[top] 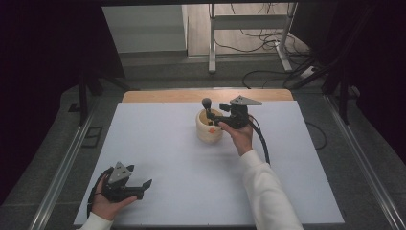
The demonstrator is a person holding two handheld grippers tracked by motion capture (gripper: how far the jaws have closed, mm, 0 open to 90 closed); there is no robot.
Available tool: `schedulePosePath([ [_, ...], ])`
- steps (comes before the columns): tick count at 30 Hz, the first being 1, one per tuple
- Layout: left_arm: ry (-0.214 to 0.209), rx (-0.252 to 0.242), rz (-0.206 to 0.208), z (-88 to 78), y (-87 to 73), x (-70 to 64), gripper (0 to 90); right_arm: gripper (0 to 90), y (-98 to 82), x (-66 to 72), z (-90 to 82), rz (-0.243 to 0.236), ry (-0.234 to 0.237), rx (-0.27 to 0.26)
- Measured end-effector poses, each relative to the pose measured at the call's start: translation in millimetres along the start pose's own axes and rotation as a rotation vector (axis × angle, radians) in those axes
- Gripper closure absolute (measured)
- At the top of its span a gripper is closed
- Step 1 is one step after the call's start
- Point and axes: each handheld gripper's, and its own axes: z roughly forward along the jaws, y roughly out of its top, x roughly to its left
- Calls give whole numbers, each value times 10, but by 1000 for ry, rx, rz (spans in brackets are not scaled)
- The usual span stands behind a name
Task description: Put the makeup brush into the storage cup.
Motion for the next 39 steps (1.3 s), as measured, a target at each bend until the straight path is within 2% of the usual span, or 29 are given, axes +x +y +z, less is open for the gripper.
schedulePosePath([
  [9,-4,-3,-11,15,30,-1,145,175,24,38,-96,-31,19,49],
  [12,0,1,-16,33,36,7,141,160,46,57,-196,-57,26,61],
  [19,17,5,-21,26,22,3,137,151,38,64,-368,-81,36,93],
  [25,21,1,-12,26,41,14,137,154,26,159,-607,-108,45,108],
  [30,15,0,-10,27,36,7,137,152,-43,242,-811,-138,31,142],
  [39,12,-3,-17,42,40,13,134,151,-308,165,-1160,-130,8,193],
])
